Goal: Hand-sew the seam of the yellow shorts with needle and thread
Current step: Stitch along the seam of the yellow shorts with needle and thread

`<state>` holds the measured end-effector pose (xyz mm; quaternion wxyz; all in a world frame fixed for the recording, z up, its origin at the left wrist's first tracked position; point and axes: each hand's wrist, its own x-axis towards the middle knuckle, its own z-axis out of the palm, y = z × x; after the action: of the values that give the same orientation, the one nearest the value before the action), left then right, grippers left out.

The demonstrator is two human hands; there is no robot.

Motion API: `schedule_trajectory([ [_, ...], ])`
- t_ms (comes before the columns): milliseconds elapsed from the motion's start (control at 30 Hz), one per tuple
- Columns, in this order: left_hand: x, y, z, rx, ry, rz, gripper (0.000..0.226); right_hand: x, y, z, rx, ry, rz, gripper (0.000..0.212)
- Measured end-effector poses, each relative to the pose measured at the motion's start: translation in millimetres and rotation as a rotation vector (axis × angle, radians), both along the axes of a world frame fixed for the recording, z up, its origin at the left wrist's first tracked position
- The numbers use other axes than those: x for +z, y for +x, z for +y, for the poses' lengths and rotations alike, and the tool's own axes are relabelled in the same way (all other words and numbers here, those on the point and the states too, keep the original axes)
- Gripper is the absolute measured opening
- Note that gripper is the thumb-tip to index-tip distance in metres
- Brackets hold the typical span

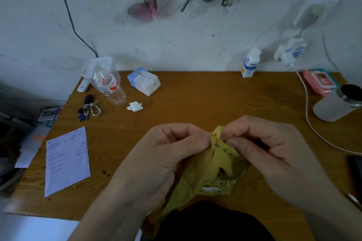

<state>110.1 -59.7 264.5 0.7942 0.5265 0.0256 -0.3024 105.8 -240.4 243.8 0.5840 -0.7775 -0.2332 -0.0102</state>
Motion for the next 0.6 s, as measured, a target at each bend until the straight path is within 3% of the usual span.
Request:
schedule_trajectory([
  [267, -2.3, -1.0, -2.8, -0.018, 0.030, -0.011, 0.009, -3.2, -4.1, 3.0, -0.035, 0.005, -0.104, 0.014],
  [600, -8.0, -7.4, -5.8, 0.005, 0.008, 0.027, 0.009, -3.7, -15.9, 10.0, -0.263, -0.289, -0.444, 0.022],
])
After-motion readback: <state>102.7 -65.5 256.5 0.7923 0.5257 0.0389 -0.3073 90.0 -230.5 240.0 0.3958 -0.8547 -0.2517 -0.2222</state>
